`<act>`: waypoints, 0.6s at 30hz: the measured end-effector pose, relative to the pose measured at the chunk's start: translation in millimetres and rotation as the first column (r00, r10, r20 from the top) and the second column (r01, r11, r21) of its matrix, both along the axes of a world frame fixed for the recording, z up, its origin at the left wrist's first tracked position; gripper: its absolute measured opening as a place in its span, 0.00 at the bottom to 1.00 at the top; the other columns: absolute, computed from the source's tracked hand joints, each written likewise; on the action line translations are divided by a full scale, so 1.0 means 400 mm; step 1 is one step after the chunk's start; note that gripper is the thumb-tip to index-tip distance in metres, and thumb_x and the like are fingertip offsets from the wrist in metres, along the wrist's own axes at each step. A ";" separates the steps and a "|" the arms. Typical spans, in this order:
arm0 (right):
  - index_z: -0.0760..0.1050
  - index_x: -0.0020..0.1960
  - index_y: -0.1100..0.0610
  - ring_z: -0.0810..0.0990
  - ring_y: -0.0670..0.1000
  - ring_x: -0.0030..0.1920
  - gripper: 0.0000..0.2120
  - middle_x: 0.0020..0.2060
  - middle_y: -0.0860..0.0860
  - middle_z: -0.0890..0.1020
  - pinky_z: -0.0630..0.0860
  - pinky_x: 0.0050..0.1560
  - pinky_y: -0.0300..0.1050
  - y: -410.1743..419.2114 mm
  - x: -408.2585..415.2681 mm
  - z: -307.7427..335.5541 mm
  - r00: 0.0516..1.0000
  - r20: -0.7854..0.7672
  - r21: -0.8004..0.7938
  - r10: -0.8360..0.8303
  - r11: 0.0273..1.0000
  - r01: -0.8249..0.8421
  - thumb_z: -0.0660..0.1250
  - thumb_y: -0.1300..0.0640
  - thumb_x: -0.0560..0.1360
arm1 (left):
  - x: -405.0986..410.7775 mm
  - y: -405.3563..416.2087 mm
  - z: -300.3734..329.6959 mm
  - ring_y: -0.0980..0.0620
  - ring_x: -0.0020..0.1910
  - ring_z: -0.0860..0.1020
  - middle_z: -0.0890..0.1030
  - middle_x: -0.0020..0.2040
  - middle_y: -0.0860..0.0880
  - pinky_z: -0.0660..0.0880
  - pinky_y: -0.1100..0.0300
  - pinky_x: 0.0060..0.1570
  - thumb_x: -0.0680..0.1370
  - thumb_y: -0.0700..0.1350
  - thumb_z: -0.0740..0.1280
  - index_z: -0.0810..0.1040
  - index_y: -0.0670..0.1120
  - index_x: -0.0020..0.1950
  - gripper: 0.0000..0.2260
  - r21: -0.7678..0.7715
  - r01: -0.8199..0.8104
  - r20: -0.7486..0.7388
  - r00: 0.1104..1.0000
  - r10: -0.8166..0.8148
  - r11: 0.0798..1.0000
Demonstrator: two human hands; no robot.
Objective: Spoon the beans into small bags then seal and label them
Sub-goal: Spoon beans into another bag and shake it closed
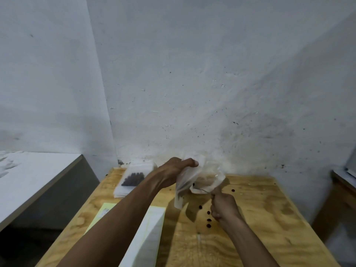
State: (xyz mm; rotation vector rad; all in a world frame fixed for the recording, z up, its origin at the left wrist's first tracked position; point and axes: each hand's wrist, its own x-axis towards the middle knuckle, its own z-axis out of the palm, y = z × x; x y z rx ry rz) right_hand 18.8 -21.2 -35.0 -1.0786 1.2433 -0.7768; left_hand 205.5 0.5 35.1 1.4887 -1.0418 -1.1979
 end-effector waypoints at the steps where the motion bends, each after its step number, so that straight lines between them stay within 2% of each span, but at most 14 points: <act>1: 0.66 0.40 0.56 0.58 0.46 0.21 0.14 0.24 0.49 0.62 0.54 0.22 0.38 0.003 -0.008 0.000 1.000 0.007 -0.017 0.005 1.000 -0.005 0.59 0.52 0.82 | 0.011 0.005 0.000 0.50 0.37 0.79 0.81 0.38 0.46 0.72 0.58 0.39 0.73 0.50 0.76 0.82 0.39 0.44 0.14 0.003 -0.008 0.016 1.000 0.008 1.000; 3: 0.66 0.37 0.56 0.57 0.46 0.21 0.14 0.24 0.49 0.62 0.54 0.22 0.37 0.009 -0.028 0.012 1.000 0.001 -0.059 -0.006 0.998 0.006 0.59 0.55 0.81 | 0.037 0.010 -0.006 0.48 0.38 0.78 0.81 0.39 0.45 0.71 0.55 0.42 0.71 0.53 0.77 0.82 0.39 0.44 0.16 0.001 -0.011 0.047 0.999 0.011 1.000; 6: 0.67 0.34 0.56 0.58 0.47 0.21 0.15 0.22 0.49 0.63 0.55 0.24 0.38 0.005 -0.060 0.041 0.997 -0.081 -0.168 -0.015 0.986 0.001 0.58 0.58 0.80 | 0.060 0.026 -0.010 0.52 0.32 0.75 0.78 0.32 0.51 0.69 0.59 0.37 0.74 0.51 0.74 0.79 0.44 0.38 0.12 0.002 -0.007 0.180 0.984 0.006 1.000; 8: 0.65 0.32 0.55 0.58 0.47 0.21 0.17 0.21 0.48 0.63 0.55 0.25 0.38 -0.005 -0.077 0.068 0.990 -0.136 -0.252 -0.020 0.968 -0.015 0.58 0.57 0.80 | 0.067 0.037 -0.011 0.53 0.33 0.74 0.77 0.32 0.52 0.69 0.58 0.37 0.75 0.52 0.73 0.80 0.44 0.39 0.12 -0.012 0.049 0.255 0.966 -0.044 0.999; 11: 0.65 0.32 0.55 0.60 0.49 0.23 0.17 0.23 0.50 0.65 0.56 0.27 0.39 -0.022 -0.097 0.124 0.976 -0.213 -0.350 -0.054 0.936 -0.025 0.59 0.57 0.80 | 0.078 0.052 -0.002 0.48 0.44 0.78 0.81 0.43 0.48 0.74 0.51 0.48 0.68 0.61 0.74 0.81 0.42 0.48 0.23 -0.023 0.105 0.340 0.936 -0.091 0.994; 12: 0.65 0.32 0.56 0.61 0.50 0.24 0.17 0.25 0.52 0.66 0.56 0.27 0.40 -0.027 -0.105 0.147 0.968 -0.241 -0.382 -0.068 0.924 -0.030 0.59 0.56 0.79 | 0.080 0.054 0.000 0.47 0.50 0.80 0.83 0.50 0.49 0.76 0.47 0.54 0.66 0.64 0.74 0.81 0.45 0.53 0.26 -0.006 0.093 0.369 0.926 -0.084 0.996; 14: 0.66 0.33 0.57 0.63 0.50 0.24 0.16 0.27 0.56 0.67 0.58 0.27 0.41 -0.035 -0.118 0.196 0.966 -0.244 -0.425 -0.085 0.905 -0.027 0.61 0.56 0.78 | 0.085 0.058 0.001 0.47 0.57 0.80 0.83 0.56 0.51 0.75 0.42 0.62 0.64 0.65 0.75 0.80 0.53 0.58 0.26 -0.008 0.101 0.407 0.909 -0.089 0.995; 18: 0.68 0.33 0.57 0.65 0.50 0.24 0.15 0.27 0.56 0.69 0.61 0.28 0.41 -0.035 -0.127 0.294 0.978 -0.202 -0.479 -0.061 0.877 -0.044 0.62 0.54 0.77 | 0.080 0.065 -0.004 0.49 0.59 0.80 0.83 0.59 0.54 0.77 0.45 0.62 0.67 0.63 0.77 0.78 0.57 0.64 0.27 -0.025 0.131 0.437 0.893 -0.107 0.991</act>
